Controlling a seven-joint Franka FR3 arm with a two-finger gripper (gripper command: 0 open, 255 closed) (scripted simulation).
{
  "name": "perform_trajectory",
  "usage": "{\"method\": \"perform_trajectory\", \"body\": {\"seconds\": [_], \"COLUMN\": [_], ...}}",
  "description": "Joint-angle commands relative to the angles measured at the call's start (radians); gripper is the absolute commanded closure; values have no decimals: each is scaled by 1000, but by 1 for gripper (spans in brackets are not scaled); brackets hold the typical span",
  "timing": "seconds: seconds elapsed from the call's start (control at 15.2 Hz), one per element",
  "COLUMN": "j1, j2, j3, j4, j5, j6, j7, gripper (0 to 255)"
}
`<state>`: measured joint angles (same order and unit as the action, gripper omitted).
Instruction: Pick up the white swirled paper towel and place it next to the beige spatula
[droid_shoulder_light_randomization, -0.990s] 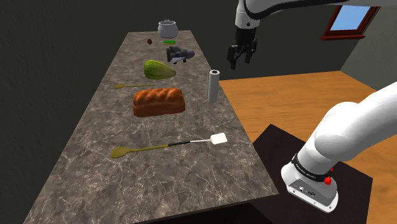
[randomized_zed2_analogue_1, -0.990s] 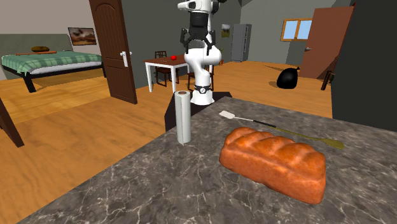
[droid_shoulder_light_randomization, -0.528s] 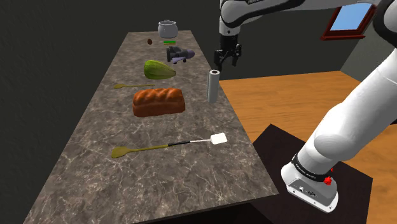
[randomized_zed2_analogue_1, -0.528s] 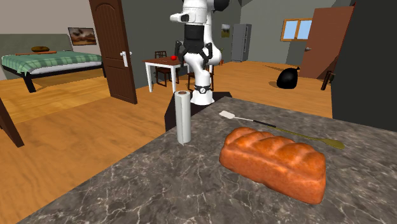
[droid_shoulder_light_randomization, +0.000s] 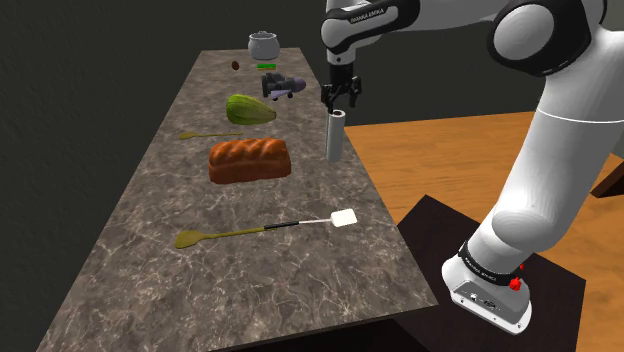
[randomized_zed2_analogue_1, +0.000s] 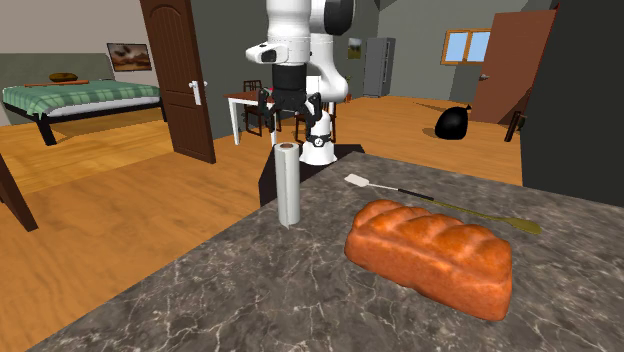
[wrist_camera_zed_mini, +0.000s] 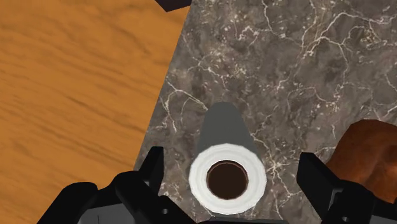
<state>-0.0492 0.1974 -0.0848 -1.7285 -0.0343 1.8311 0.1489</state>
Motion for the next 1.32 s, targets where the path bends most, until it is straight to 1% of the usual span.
{"method": "perform_trajectory", "body": {"seconds": [0.0, 0.4, 0.92, 0.99, 1.25], "j1": [-1, -3, -3, -3, -3], "j2": [29, 40, 40, 40, 40], "j3": [0, -1, -1, -1, -1], "j4": [13, -61, -61, -61, -61], "j5": [3, 3, 3, 3, 3], "j6": [12, 98, 98, 98, 98], "j7": [4, 4, 4, 4, 4], "gripper": [0, 0, 0, 255, 255]}}
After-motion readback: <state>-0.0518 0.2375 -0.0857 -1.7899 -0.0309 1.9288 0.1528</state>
